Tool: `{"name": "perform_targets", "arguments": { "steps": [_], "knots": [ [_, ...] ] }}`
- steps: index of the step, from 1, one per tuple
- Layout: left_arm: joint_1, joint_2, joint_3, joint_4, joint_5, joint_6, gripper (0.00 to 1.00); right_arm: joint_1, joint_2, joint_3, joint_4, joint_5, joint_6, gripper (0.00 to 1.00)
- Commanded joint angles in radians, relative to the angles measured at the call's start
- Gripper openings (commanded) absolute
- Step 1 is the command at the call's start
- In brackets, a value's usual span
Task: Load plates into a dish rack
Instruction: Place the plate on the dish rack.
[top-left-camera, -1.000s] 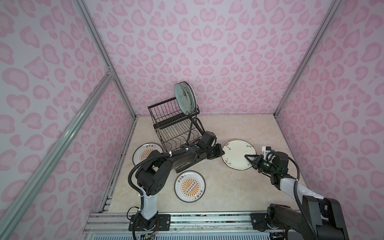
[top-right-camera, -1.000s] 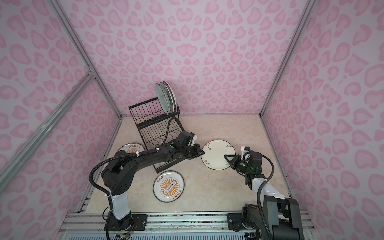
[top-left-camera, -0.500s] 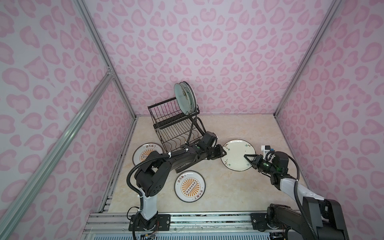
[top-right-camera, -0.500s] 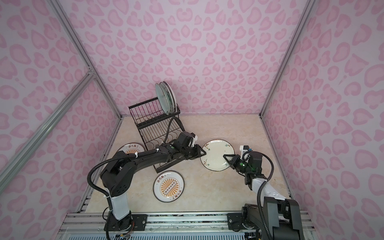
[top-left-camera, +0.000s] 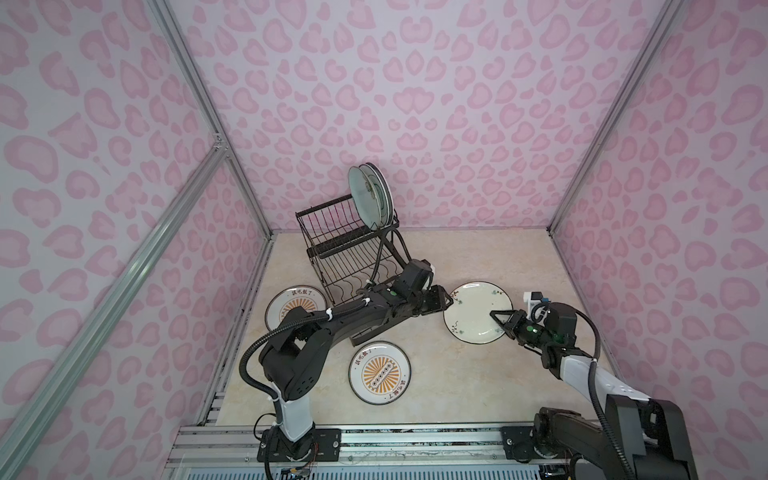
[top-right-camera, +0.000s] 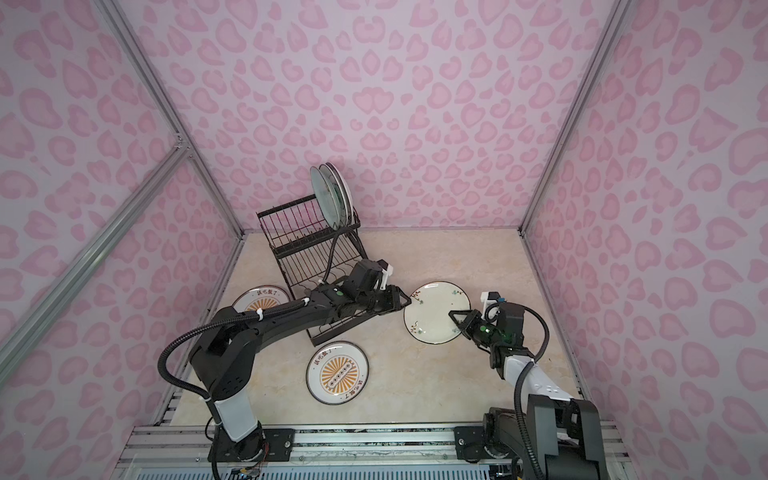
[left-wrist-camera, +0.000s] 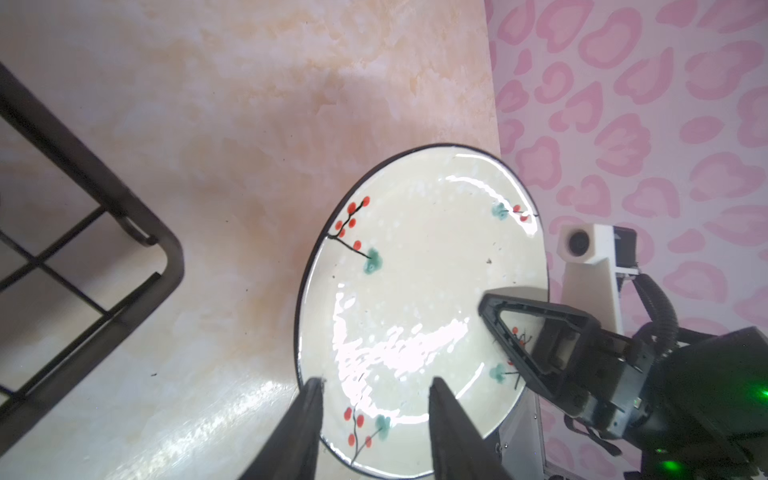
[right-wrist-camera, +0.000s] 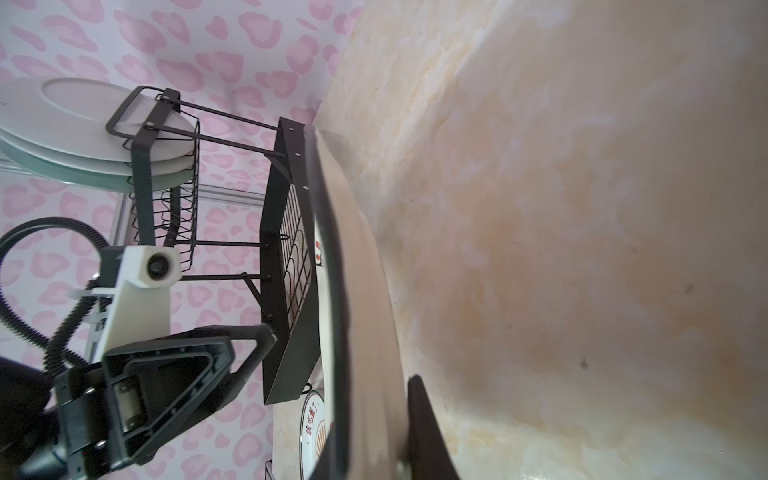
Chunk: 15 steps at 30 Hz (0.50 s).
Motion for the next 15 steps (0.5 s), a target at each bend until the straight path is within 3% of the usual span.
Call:
{"name": "perform_targets", "arguments": {
  "steps": [1, 10, 15],
  "knots": [
    [0.006, -0.038, -0.015, -0.003, -0.072, 0.03, 0.44, 0.007, -0.019, 0.03, 0.001, 0.017, -0.028, 0.0],
    [0.082, -0.156, -0.108, -0.036, -0.139, 0.07, 0.45, 0.088, -0.06, 0.135, -0.093, 0.135, -0.058, 0.0],
    [0.113, -0.256, -0.144, -0.12, -0.246, 0.121, 0.45, 0.164, -0.068, 0.218, -0.129, 0.214, -0.076, 0.0]
  ]
}}
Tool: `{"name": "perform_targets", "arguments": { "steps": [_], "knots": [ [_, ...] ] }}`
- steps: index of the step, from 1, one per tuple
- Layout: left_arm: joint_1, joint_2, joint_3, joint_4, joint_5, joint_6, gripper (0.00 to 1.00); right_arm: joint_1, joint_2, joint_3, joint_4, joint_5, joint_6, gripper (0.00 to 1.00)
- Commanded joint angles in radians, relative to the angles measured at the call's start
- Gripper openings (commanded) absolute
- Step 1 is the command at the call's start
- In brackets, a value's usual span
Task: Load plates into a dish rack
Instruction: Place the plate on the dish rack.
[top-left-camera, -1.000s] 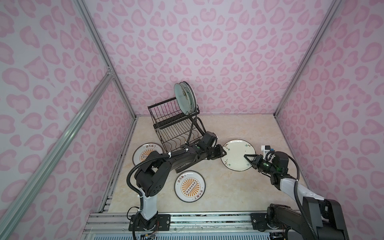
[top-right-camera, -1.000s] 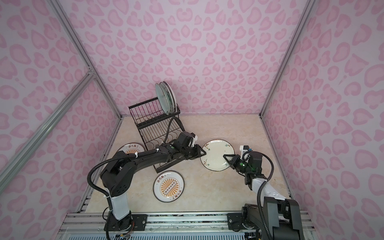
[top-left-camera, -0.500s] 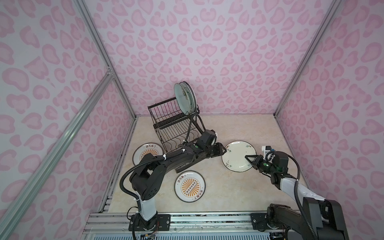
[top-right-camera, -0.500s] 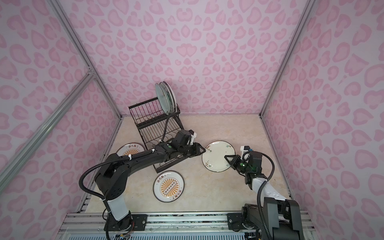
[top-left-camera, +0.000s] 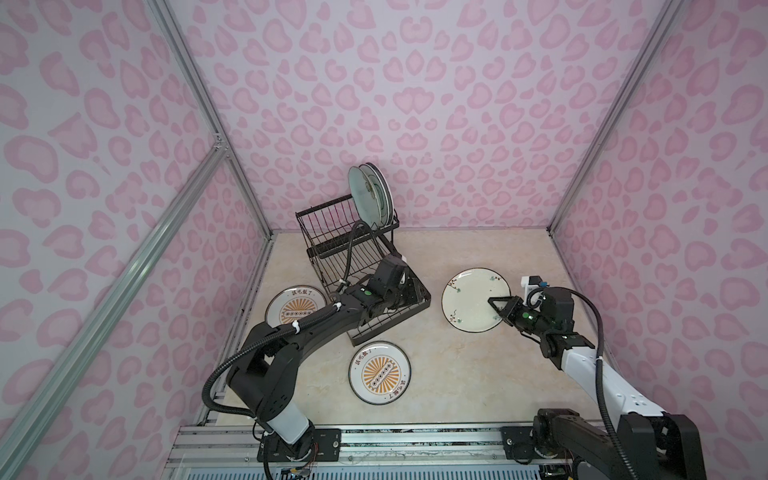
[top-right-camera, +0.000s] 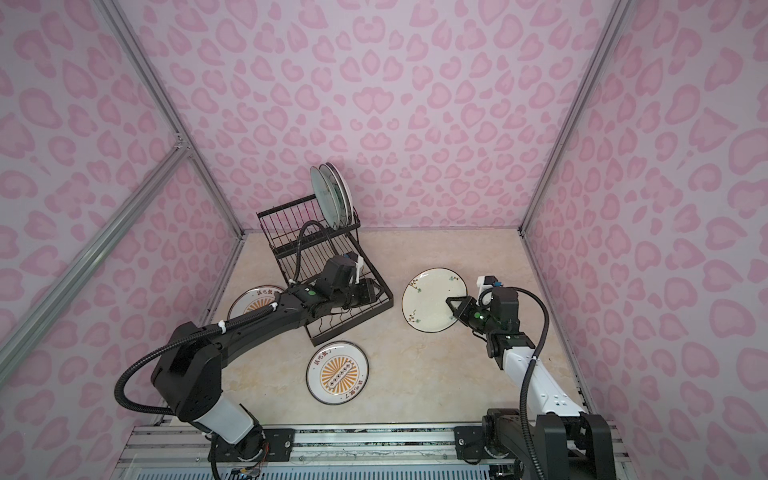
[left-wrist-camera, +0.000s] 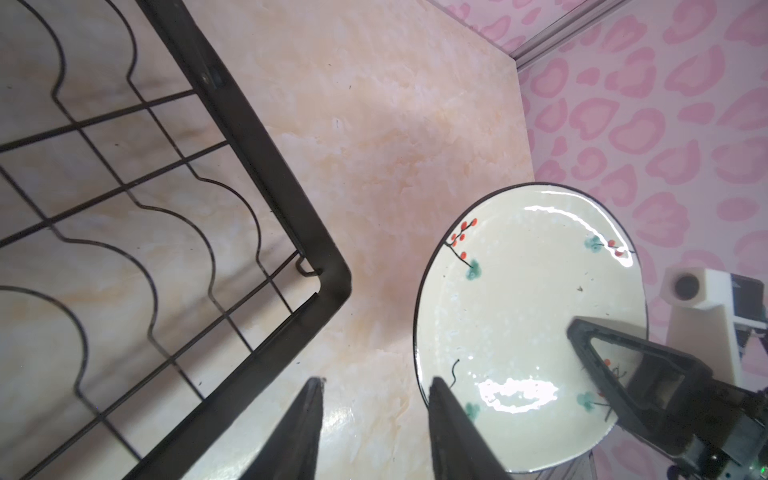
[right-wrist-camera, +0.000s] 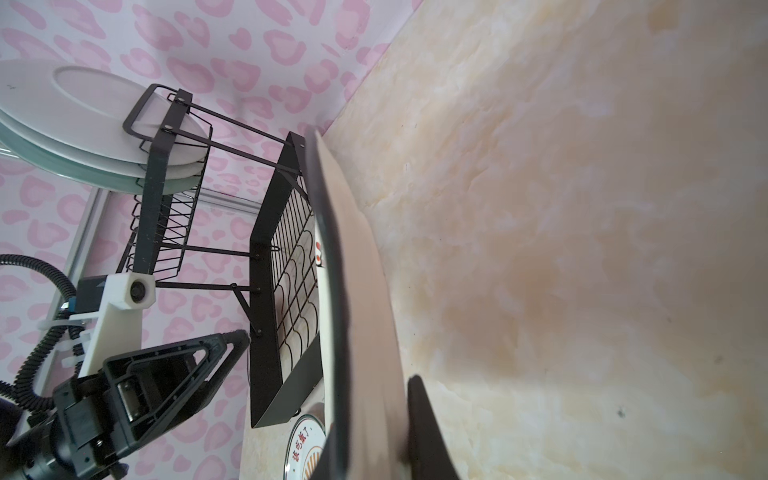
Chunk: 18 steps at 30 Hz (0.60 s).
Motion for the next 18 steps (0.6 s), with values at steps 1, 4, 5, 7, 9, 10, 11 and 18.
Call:
{"name": "perform_targets", "arguments": {
  "steps": [1, 4, 5, 7, 9, 10, 11, 18],
  "knots": [
    [0.014, -0.064, -0.012, -0.068, -0.109, 0.06, 0.45, 0.045, -0.007, 0.056, 0.033, 0.054, -0.022, 0.0],
    [0.025, -0.132, -0.026, -0.126, -0.19, 0.092, 0.45, 0.104, 0.005, 0.134, 0.007, 0.104, -0.05, 0.0],
    [0.034, -0.156, -0.033, -0.142, -0.217, 0.097, 0.45, 0.122, 0.012, 0.164, 0.003, 0.117, -0.059, 0.0],
    [0.055, -0.206, -0.053, -0.175, -0.254, 0.099, 0.46, 0.156, 0.032, 0.22, -0.006, 0.135, -0.076, 0.0],
    [0.093, -0.271, -0.093, -0.191, -0.259, 0.1, 0.46, 0.187, 0.065, 0.292, -0.022, 0.148, -0.098, 0.0],
    [0.111, -0.302, -0.109, -0.199, -0.264, 0.102, 0.46, 0.201, 0.081, 0.326, -0.032, 0.152, -0.108, 0.0],
    [0.13, -0.338, -0.13, -0.213, -0.272, 0.106, 0.47, 0.215, 0.1, 0.363, -0.04, 0.156, -0.121, 0.0],
    [0.241, -0.537, -0.216, -0.32, -0.314, 0.143, 0.48, 0.328, 0.243, 0.615, -0.052, 0.189, -0.177, 0.0]
  ]
}}
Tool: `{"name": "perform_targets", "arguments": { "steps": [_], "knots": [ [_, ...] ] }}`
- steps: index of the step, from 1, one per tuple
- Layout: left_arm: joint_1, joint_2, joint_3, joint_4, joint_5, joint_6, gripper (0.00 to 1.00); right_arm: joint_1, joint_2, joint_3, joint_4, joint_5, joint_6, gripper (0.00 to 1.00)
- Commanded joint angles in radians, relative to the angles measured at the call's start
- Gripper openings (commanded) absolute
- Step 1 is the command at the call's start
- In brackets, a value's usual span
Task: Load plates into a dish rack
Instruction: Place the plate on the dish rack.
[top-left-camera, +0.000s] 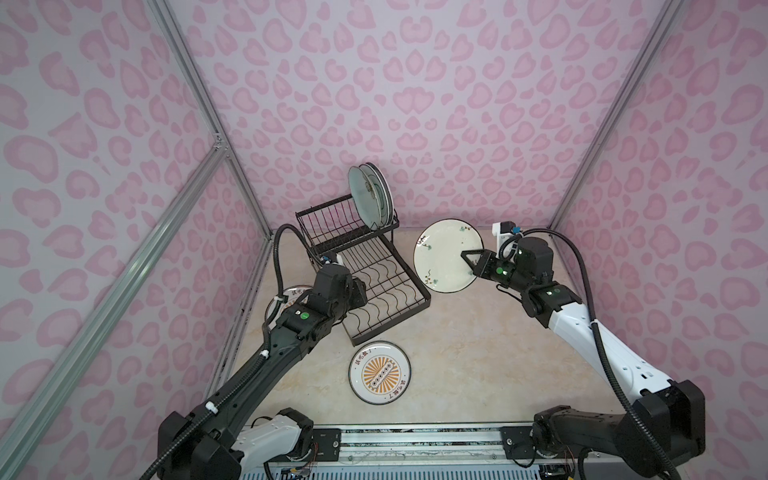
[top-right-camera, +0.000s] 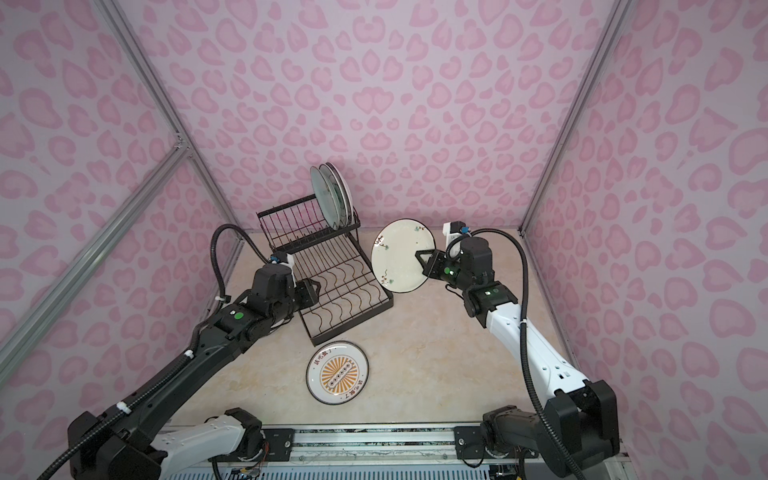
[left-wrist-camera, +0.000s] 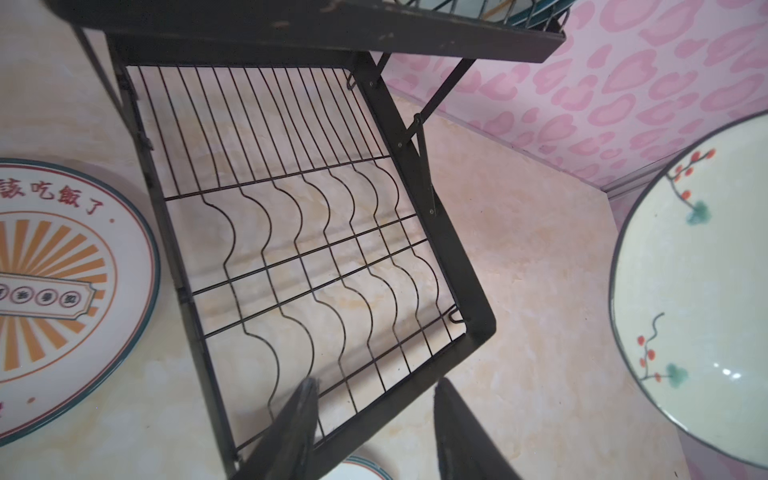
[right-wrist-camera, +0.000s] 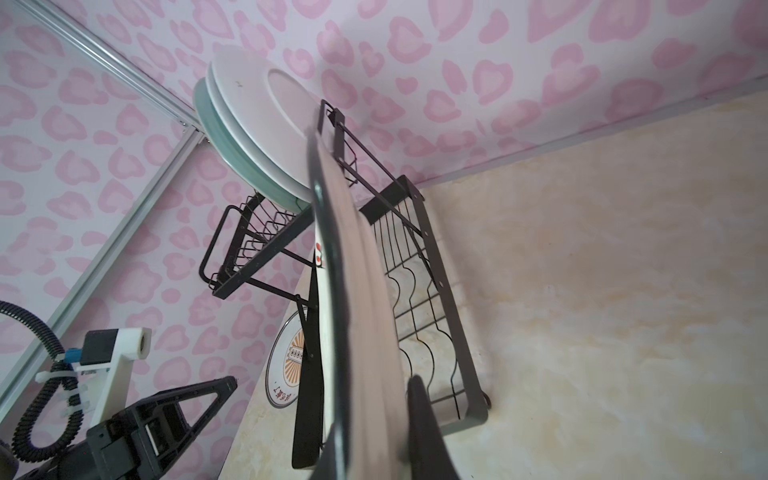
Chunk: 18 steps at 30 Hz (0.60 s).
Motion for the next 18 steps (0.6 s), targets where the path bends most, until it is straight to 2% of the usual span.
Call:
{"name": "perform_targets", "arguments": {
  "steps": [1, 8, 18],
  "knots": [
    [0.04, -0.054, -0.024, -0.075, -0.037, 0.03, 0.48, 0.043, 0.05, 0.088, 0.076, 0.013, -0.04, 0.0],
    [0.109, -0.134, -0.066, -0.114, -0.032, 0.039, 0.48, 0.15, 0.182, 0.295, 0.119, 0.057, -0.06, 0.0],
    [0.153, -0.193, -0.121, -0.086, 0.051, 0.021, 0.48, 0.23, 0.395, 0.676, 0.036, 0.079, -0.131, 0.0]
  ]
}}
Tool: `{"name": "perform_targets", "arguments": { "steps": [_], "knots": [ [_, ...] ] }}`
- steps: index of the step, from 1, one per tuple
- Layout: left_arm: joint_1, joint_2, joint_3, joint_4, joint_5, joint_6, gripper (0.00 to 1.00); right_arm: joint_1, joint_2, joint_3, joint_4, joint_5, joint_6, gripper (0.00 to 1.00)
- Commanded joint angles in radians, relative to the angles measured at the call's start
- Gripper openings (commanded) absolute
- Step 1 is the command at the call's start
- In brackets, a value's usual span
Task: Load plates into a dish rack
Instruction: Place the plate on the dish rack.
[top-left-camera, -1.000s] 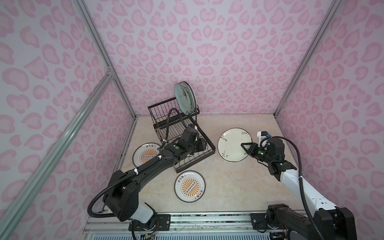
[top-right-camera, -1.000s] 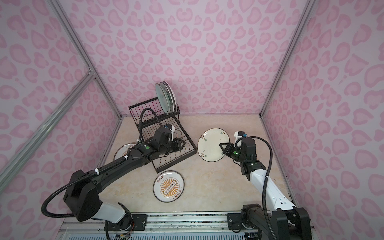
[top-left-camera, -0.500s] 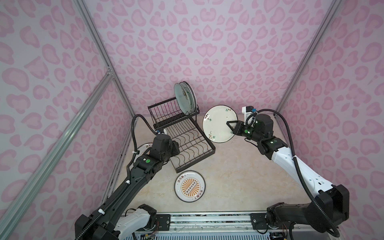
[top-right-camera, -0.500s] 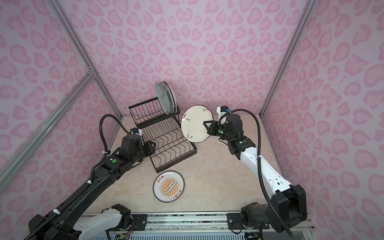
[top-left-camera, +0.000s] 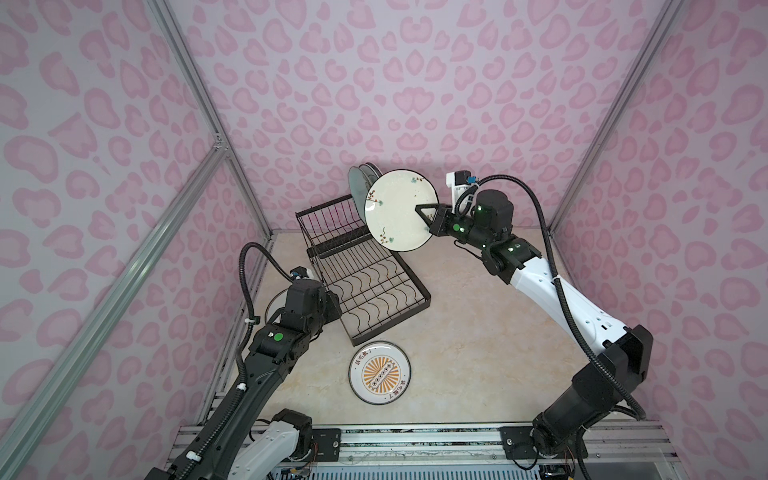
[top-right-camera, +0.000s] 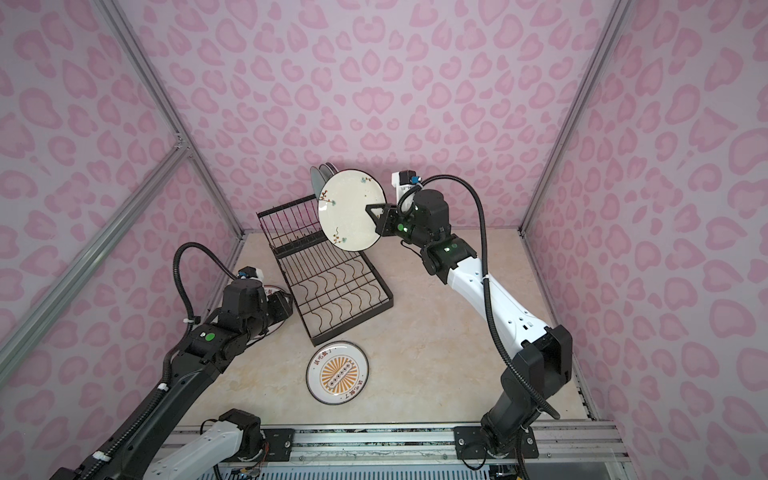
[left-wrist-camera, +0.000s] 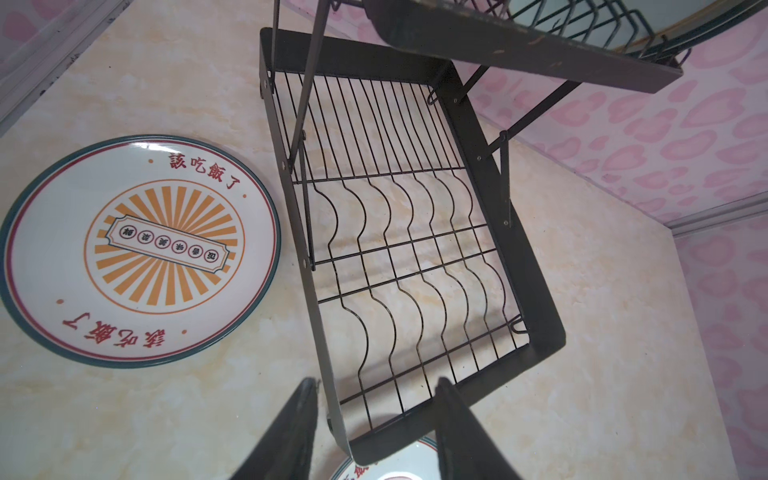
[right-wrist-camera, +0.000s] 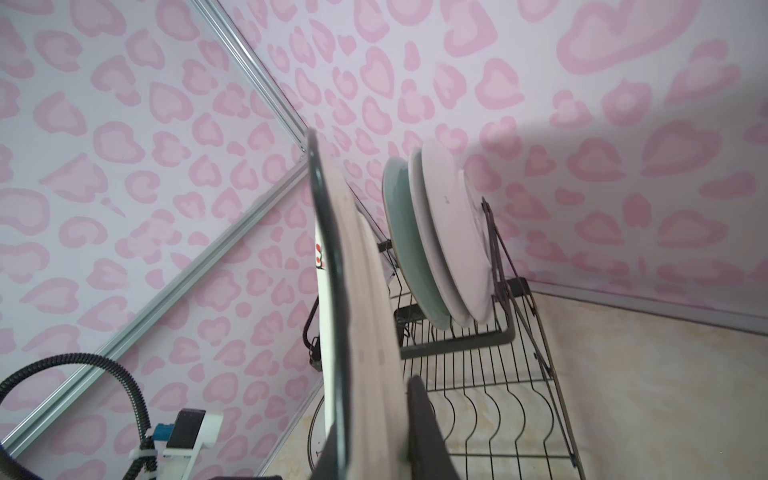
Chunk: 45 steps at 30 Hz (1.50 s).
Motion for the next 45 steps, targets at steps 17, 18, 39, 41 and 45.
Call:
{"name": "perform_targets", "arguments": {
  "steps": [17, 18, 39, 41, 45],
  "knots": [
    [0.014, -0.082, -0.063, 0.023, 0.094, -0.029, 0.48, 0.109, 0.518, 0.886, -0.269, 0.153, -0.216, 0.0],
    [0.014, -0.084, -0.067, 0.022, 0.097, -0.029, 0.48, 0.111, 0.523, 0.888, -0.26, 0.167, -0.221, 0.0],
    [0.015, -0.132, -0.102, -0.01, 0.119, -0.041, 0.48, 0.264, 0.619, 0.888, -0.082, 0.545, -0.468, 0.0],
    [0.015, -0.136, -0.102, -0.012, 0.119, -0.043, 0.48, 0.274, 0.62, 0.888, -0.065, 0.578, -0.491, 0.0],
    [0.015, -0.14, -0.102, -0.018, 0.122, -0.042, 0.48, 0.285, 0.671, 0.901, -0.03, 0.631, -0.531, 0.0]
  ]
}}
